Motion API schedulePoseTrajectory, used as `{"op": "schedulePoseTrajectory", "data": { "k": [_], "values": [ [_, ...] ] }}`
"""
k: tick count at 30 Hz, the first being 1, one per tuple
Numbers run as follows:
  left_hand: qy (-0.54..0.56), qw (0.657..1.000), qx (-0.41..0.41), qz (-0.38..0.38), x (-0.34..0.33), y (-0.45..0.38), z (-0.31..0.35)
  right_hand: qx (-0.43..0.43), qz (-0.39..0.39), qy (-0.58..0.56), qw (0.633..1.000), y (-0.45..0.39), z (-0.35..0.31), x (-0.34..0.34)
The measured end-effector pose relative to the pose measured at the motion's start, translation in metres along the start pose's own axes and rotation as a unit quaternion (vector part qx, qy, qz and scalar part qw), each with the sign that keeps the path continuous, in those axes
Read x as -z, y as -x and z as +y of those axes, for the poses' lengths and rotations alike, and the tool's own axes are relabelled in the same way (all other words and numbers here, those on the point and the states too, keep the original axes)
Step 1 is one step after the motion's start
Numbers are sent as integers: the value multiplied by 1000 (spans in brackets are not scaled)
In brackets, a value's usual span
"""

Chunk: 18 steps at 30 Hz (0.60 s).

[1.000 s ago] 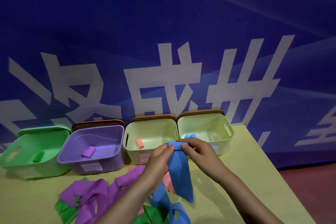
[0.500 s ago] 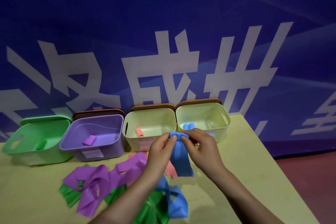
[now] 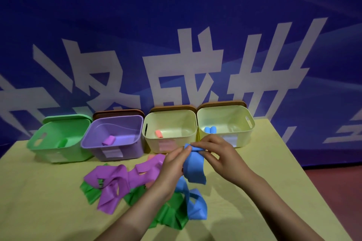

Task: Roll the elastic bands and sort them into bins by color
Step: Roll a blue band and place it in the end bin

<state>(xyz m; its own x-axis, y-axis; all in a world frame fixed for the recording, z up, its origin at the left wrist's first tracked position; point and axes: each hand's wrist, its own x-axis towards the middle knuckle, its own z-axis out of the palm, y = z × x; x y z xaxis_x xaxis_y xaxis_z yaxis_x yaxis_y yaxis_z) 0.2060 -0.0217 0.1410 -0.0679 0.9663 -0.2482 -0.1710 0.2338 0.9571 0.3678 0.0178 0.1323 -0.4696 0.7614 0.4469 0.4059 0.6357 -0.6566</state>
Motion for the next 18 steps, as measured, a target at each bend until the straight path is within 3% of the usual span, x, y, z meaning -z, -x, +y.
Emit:
{"op": "schedulePoseTrajectory", "data": {
  "k": [4, 8, 13, 18],
  "values": [
    [-63, 998, -18, -12, -5, 8, -12, -92, -67, -119, 986, 13, -7, 3],
    [-81, 996, -36, -13, -8, 11, -18, -189, -47, -221, 956, 20, -12, 4],
    [-119, 989, -78, -32, -10, 8, -9, -238, 13, -203, 950, 19, -11, 1],
    [-186, 972, -137, -43, -8, 2, -5, -223, 22, -200, 954, 14, -9, 4]
  ]
}}
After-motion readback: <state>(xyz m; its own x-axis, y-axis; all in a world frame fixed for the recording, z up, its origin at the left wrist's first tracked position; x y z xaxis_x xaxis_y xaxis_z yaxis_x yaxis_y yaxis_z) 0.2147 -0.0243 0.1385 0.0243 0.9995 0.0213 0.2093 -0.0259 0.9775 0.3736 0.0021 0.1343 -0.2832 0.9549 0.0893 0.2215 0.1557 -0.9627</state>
